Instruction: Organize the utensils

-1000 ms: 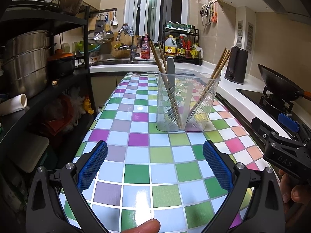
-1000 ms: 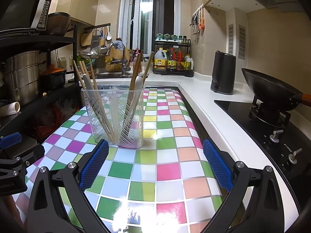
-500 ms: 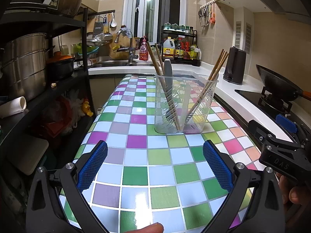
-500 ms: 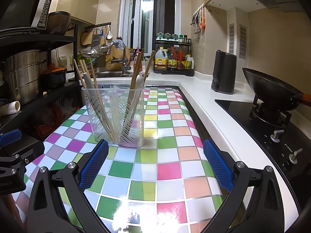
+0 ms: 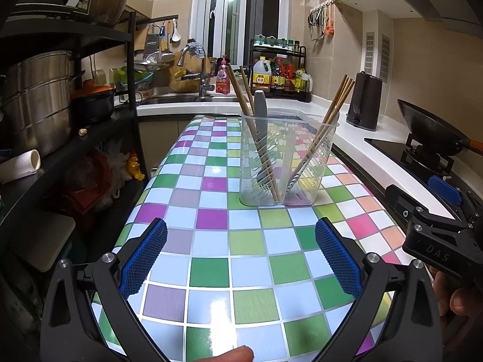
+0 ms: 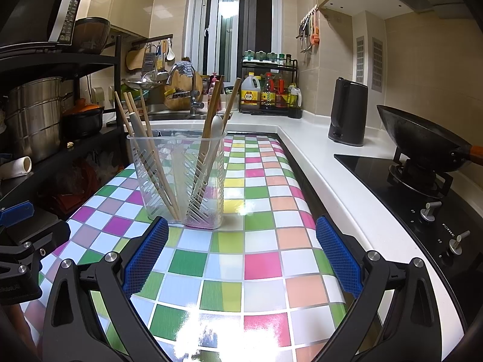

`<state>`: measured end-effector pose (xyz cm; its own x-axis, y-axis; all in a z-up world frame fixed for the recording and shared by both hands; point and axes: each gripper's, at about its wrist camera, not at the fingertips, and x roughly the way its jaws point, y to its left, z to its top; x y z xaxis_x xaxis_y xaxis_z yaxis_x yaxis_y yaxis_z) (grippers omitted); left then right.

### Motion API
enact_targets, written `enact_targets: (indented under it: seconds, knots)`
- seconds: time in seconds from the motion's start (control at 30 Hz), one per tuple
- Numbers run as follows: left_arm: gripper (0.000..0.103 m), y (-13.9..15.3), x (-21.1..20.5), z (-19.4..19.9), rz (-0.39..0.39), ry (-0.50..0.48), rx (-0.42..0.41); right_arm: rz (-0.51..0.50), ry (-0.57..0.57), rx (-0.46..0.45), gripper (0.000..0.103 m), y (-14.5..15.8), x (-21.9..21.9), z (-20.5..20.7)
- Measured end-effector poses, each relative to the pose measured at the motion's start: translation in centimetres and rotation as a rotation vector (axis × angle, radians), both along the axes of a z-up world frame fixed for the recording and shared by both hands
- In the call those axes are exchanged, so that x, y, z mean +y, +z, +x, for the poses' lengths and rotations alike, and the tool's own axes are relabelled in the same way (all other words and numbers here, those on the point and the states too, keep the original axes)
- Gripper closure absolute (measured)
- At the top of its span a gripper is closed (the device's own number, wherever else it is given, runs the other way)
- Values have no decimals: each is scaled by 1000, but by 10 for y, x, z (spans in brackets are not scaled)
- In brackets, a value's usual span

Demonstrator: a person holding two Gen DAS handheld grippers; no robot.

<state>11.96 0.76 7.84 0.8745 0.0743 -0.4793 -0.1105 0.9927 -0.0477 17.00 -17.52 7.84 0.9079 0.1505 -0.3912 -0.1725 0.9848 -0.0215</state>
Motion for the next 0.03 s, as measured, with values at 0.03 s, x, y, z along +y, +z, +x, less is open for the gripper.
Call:
enact_targets:
  seconds: [0.03]
  knots:
    - [8,0,0,0,-1,0,0,0,0,0,7,0,0,0]
